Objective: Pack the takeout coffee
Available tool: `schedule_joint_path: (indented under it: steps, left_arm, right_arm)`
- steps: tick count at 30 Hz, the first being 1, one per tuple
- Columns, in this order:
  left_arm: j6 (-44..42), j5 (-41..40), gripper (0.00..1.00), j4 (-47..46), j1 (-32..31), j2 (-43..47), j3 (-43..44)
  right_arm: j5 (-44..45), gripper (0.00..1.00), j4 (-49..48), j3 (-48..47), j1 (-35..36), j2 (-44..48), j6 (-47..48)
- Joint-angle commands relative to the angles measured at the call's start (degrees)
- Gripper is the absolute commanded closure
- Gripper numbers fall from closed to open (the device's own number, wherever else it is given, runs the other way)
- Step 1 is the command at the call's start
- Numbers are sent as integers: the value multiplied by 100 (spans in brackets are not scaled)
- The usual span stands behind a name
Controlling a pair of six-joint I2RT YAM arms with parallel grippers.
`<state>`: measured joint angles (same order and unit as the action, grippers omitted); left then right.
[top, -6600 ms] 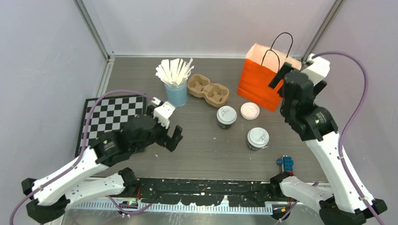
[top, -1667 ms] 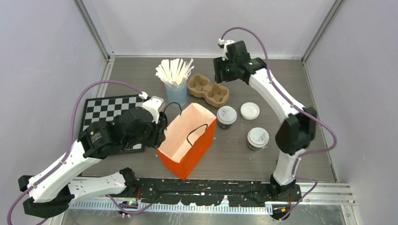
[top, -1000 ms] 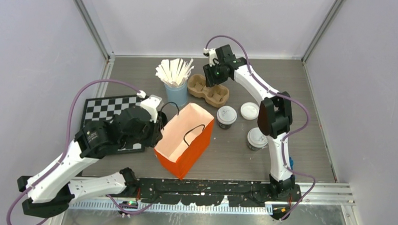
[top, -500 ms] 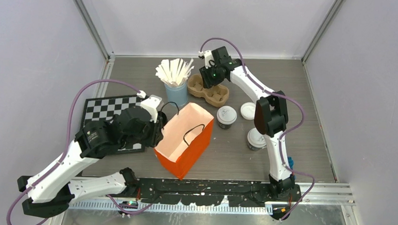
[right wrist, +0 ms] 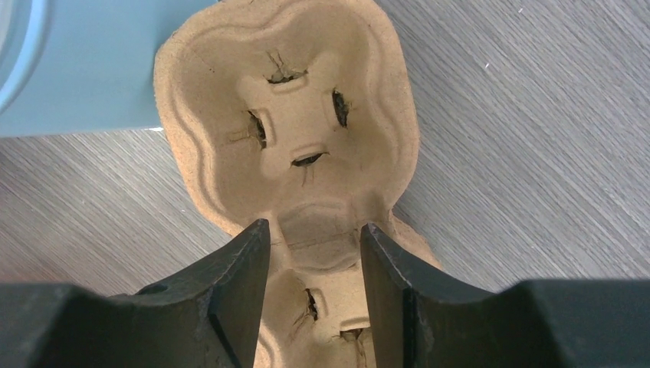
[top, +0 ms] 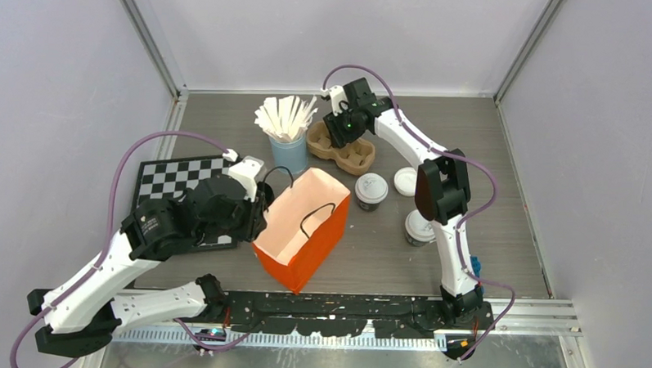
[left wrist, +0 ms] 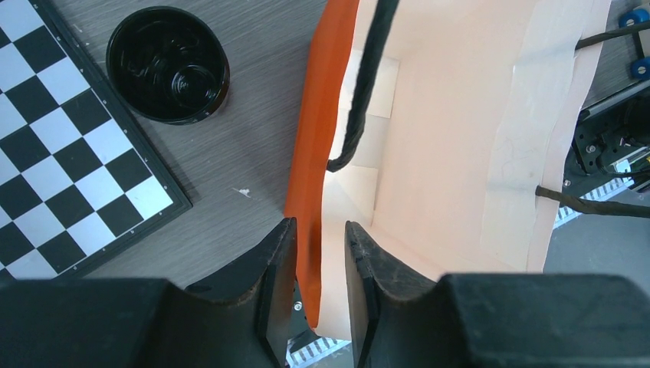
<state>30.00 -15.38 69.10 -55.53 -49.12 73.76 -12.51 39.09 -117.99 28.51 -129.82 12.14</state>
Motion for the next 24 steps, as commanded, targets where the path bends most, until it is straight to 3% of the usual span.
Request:
schedule_joint_path:
  steps: [1,7,16,24]
  left_arm:
    - [55,-44,69,-176,7,115,-30]
    - [53,-62,68,-167,7,114,-23]
    - [62,-93,68,-182,7,103,-14]
    - [65,-58,68,-424,8,86,-34]
  right_arm:
    - [78,47,37,-148,38,-16,203]
    - [51,50,81,-95,40,-29,313]
    - [201,66,25,-65,40,93,379]
    - [276,69,-21,-5,15,479,297]
